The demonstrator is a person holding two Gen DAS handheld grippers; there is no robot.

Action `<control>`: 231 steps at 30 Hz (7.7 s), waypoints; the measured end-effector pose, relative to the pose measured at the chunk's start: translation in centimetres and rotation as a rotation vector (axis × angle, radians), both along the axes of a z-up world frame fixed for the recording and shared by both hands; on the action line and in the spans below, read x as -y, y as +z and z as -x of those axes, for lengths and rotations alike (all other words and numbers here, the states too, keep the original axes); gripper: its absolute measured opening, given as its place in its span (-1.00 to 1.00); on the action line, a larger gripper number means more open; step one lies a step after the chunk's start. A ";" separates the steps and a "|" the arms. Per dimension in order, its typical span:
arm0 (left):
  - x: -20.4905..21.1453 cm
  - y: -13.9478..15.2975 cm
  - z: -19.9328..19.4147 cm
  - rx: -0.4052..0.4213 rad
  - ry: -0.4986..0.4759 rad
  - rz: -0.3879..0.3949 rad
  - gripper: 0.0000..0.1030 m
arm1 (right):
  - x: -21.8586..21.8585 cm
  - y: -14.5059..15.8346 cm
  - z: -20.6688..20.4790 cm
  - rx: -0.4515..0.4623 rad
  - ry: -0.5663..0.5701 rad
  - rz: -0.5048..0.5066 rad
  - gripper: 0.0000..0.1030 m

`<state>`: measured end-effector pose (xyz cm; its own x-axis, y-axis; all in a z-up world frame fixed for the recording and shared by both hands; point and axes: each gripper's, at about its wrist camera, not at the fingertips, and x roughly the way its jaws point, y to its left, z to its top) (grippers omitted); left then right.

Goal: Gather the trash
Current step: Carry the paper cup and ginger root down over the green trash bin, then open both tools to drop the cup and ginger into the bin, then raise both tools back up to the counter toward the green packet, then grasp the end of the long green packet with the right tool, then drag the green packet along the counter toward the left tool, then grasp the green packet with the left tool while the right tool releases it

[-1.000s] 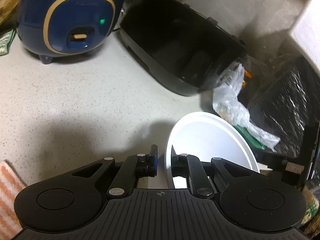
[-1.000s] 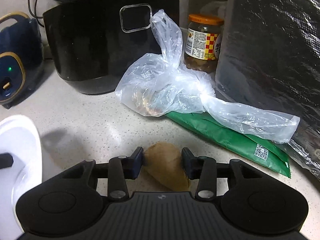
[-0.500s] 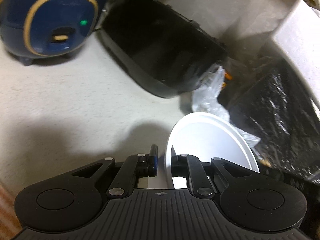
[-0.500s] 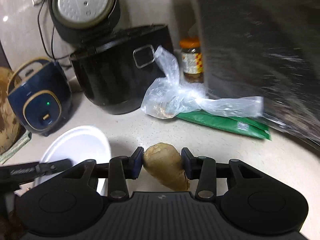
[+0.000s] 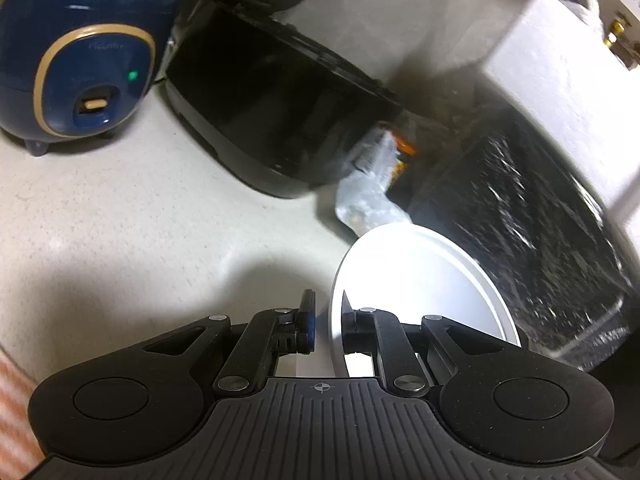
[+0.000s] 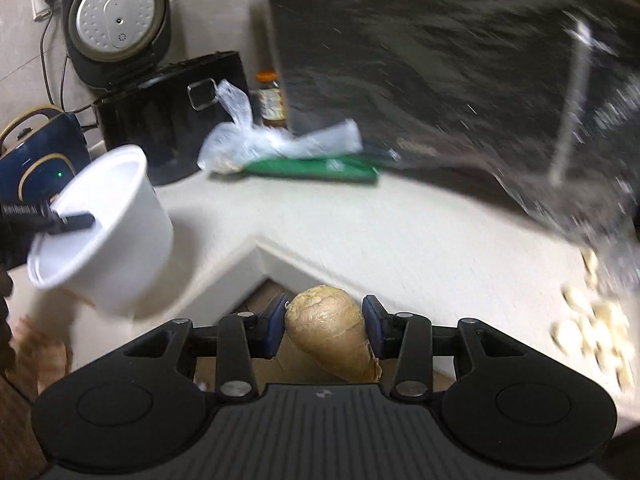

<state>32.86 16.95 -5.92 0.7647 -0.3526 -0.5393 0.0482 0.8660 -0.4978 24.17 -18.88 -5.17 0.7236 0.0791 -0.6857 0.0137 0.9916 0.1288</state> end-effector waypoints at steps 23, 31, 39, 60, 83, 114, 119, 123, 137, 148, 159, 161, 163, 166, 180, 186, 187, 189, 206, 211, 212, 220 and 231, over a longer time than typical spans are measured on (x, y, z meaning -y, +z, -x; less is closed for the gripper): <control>13.4 -9.2 5.6 -0.280 -0.256 -0.164 -0.75 | 6.4 -6.1 10.4 -0.094 -0.064 -0.020 -0.22; 17.1 -27.3 4.1 -0.545 -0.077 -0.216 -0.74 | 8.4 -12.2 11.9 -0.269 -0.118 -0.037 -0.22; 19.1 -44.5 -0.5 -0.517 -0.055 -0.282 -0.51 | 8.8 -21.4 12.0 -0.382 -0.122 -0.037 -0.22; 13.1 -37.1 10.1 -0.640 0.036 -0.021 -0.45 | 4.2 -27.3 -0.1 -0.450 0.050 -0.120 -0.13; 5.8 0.8 5.7 0.005 -0.056 -0.151 -0.45 | 2.3 -1.4 0.5 -0.067 0.121 -0.085 0.14; 5.8 0.6 0.9 -0.054 0.091 -0.110 -0.45 | -4.4 -4.6 -22.1 0.018 0.392 0.548 0.07; 6.4 1.2 0.6 -0.049 0.088 -0.136 -0.45 | -3.9 -5.3 -22.9 0.030 0.419 0.555 0.07; 6.6 0.9 0.2 -0.057 0.073 -0.125 -0.45 | -3.8 -5.6 -24.0 0.015 0.386 0.533 -0.28; 5.4 -1.4 -2.6 -0.118 0.035 -0.085 -0.45 | -4.7 -2.3 -20.2 -0.084 0.438 0.220 -0.88; 3.0 -2.4 -3.2 -0.166 0.089 -0.068 -0.45 | -7.8 -0.3 -18.0 -0.136 0.504 -0.125 -0.67; 2.3 -2.4 -3.5 -0.161 0.132 -0.055 -0.45 | -7.4 -3.2 -16.6 -0.133 0.422 -0.009 -0.52; 2.2 -2.2 -3.4 -0.157 0.143 -0.055 -0.45 | -8.5 -3.7 -15.8 -0.156 0.478 -0.062 -0.52; 2.1 -2.0 -3.3 -0.148 0.151 -0.060 -0.45 | -9.3 -3.7 -14.9 -0.173 0.549 -0.130 -0.52; 2.2 -1.6 -3.1 -0.131 0.164 -0.077 -0.45 | -9.4 -3.4 -13.6 -0.159 0.590 -0.163 -0.52; 13.4 -0.7 -11.2 -0.042 -0.002 -0.408 -0.45 | -0.8 -1.0 -10.5 -0.013 0.342 -0.026 -0.24; 16.9 -4.0 -11.9 -0.057 -0.068 -0.781 -0.33 | 1.8 -1.3 -9.4 -0.018 0.284 -0.005 -0.20; 16.5 -4.0 -11.8 -0.055 -0.059 -0.779 -0.32 | 2.2 -1.5 -9.3 -0.024 0.273 -0.003 -0.20; 15.4 -3.9 -11.8 -0.074 -0.042 -0.748 -0.32 | 2.9 -1.8 -9.1 -0.028 0.245 0.004 -0.20; 12.0 -3.6 -9.5 -0.111 -0.098 -0.436 -0.60 | 4.7 -2.0 -9.5 -0.017 0.158 0.012 -0.05; 10.2 -3.3 -5.5 -0.105 -0.087 -0.430 -0.65 | 2.8 -0.7 -11.2 0.081 0.184 0.105 0.13; 9.8 -3.2 -4.7 -0.110 -0.081 -0.422 -0.66 | 2.4 -0.4 -12.0 0.087 0.203 0.099 0.14; 9.0 -2.6 -1.8 -0.111 -0.102 -0.414 -0.67 | -4.2 1.1 -21.7 0.118 0.401 0.046 0.32; 8.3 -3.0 -2.9 -0.117 -0.113 -0.339 -0.67 | -6.9 -3.5 -29.4 -0.079 0.395 0.051 -0.87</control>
<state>35.77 8.69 -8.96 0.6572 -0.2175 -0.7216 0.1124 0.9750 -0.1915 53.60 -11.93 -8.72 0.5892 0.3053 -0.7481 -0.3621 0.9275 0.0933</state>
